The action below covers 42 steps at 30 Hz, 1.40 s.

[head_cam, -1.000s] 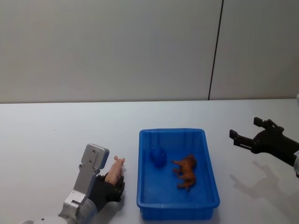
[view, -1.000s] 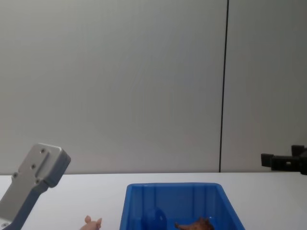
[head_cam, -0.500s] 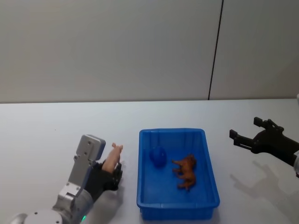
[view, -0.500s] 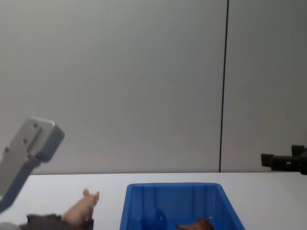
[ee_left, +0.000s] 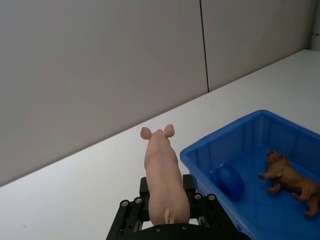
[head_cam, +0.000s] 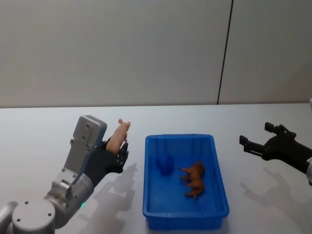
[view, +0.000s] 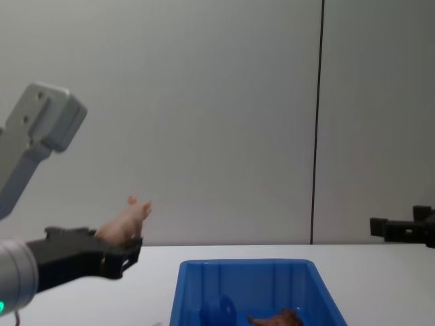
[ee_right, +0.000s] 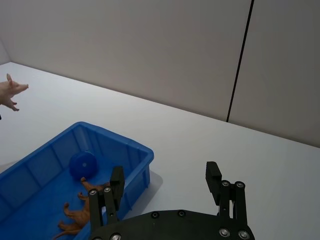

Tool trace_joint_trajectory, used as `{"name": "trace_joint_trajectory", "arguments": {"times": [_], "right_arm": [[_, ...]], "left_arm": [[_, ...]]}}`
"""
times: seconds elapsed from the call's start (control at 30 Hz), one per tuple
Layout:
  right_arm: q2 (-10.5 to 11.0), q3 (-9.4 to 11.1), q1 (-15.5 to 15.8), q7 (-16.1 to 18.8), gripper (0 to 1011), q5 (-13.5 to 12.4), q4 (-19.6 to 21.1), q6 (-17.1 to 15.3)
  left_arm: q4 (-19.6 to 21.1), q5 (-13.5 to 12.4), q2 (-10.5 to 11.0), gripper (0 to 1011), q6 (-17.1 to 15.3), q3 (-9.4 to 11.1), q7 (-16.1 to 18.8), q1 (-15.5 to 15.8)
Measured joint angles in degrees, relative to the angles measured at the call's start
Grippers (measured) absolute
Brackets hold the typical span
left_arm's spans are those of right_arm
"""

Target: Pick up the two dolls from the table and place them into the box.

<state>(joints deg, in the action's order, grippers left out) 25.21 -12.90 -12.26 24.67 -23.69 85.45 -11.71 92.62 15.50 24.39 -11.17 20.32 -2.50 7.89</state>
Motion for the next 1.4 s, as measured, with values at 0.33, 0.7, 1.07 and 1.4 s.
{"name": "trace_joint_trajectory", "arguments": {"times": [0.33,0.7,1.07,1.4], "right_arm": [[0.00,0.00,0.00,0.00,1001,0.00,0.00,0.00],[0.00,0.00,0.00,0.00,1001,0.00,0.00,0.00],[0.00,0.00,0.00,0.00,1001,0.00,0.00,0.00],[0.00,0.00,0.00,0.00,1001,0.00,0.00,0.00]], "left_arm": [[-0.83,-1.63,-1.37,391,1.62,0.02,-6.79,3.18],[-5.88,-3.19,-5.01,390,3.27,2.02,-14.40,6.77],[-10.37,-3.72,-7.88,642,4.99,3.87,-18.19,8.76],[-11.43,-3.86,-8.66,934,6.61,4.38,-18.47,9.18]]}}
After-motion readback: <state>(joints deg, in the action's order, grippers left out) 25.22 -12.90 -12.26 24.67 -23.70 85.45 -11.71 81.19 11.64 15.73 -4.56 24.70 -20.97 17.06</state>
